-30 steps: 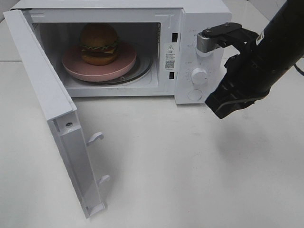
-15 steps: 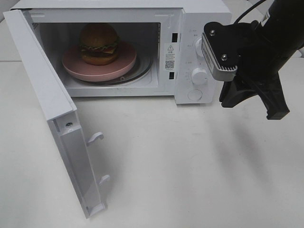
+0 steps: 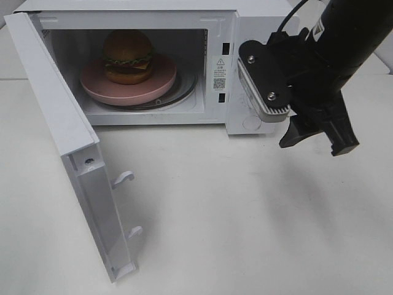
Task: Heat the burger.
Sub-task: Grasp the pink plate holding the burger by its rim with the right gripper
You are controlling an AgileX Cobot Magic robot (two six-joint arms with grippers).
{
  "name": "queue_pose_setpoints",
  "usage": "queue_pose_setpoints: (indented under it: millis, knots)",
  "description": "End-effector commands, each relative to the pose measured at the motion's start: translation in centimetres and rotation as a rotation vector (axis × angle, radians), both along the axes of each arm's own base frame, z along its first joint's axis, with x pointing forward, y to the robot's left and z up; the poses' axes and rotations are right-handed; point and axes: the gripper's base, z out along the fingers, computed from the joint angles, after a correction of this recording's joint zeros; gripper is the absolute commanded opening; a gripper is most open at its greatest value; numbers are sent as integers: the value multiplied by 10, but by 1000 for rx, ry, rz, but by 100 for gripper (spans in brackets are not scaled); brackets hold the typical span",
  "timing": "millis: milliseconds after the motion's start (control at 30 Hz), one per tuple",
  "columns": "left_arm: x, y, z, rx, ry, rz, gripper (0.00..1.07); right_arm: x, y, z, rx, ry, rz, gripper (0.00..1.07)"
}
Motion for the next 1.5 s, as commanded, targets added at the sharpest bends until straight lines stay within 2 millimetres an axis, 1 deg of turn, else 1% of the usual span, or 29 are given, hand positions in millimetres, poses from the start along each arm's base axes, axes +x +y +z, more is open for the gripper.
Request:
queue_pose_setpoints:
  millis: [33,67,133,167,200,233,267,300,367,400,433,467,500,567,600,667,700,733,800,900,967,1033,1067,1100,1167,1233,1367,1433,1500]
  knots:
    - [-3,0,0,-3,-28,7,101,2,15,9,75,-33,-86,91]
    - [-3,0,0,-3,-28,7,101,2,15,9,75,-33,-86,91]
    - [-3,0,0,-3,-28,7,101,7,27,9,87,-40,-81,102]
    - [-3,0,0,-3,-28,7,101,7,27,9,87,-40,-81,102]
    - [-3,0,0,-3,-28,7,101,10,36,9,90,-43,-62,103]
    - [-3,0,0,-3,-28,7,101,10,36,9,90,-43,-62,103]
    - [-3,0,0,-3,-28,7,101,12,40,7,89,-42,-53,102]
    - [-3,0,0,-3,-28,7,101,16,49,4,84,-44,-31,102]
    - [-3,0,0,-3,-28,7,101,18,53,2,83,-43,-26,102]
    - [-3,0,0,-3,-28,7,101,25,60,-2,72,-44,-17,101]
    - [-3,0,0,-3,-28,7,101,25,60,-2,72,-44,-17,101]
    - [-3,0,0,-3,-28,7,101,32,64,-2,73,-60,-13,101]
    - [-3,0,0,-3,-28,7,101,32,64,-2,73,-60,-13,101]
    - [-3,0,0,-3,-28,7,101,44,72,-5,80,-80,-9,100]
    - [-3,0,0,-3,-28,7,101,44,72,-5,80,-80,-9,100]
    - [-3,0,0,-3,-28,7,101,56,80,-8,93,-111,-20,100]
    - [-3,0,0,-3,-28,7,101,56,80,-8,93,-111,-20,100]
    - [-3,0,0,-3,-28,7,101,64,86,-11,106,-123,-24,99]
    - [-3,0,0,-3,-28,7,101,67,88,-11,108,-126,-24,99]
    - [-3,0,0,-3,-28,7,101,78,98,-21,116,-134,-21,98]
    - [-3,0,0,-3,-28,7,101,79,101,-24,116,-136,-16,98]
    - [-3,0,0,-3,-28,7,101,86,109,-33,123,-142,-19,98]
    - [-3,0,0,-3,-28,7,101,86,109,-33,123,-142,-19,98]
    - [-3,0,0,-3,-28,7,101,88,117,-39,132,-144,-15,97]
    - [-3,0,0,-3,-28,7,101,91,119,-41,133,-145,-15,97]
    - [-3,0,0,-3,-28,7,101,98,125,-51,134,-144,-16,96]
    - [-3,0,0,-3,-28,7,101,105,131,-60,137,-144,-20,95]
    - [-3,0,0,-3,-28,7,101,114,137,-74,135,-147,-27,94]
    - [-3,0,0,-3,-28,7,101,117,138,-77,130,-150,-25,94]
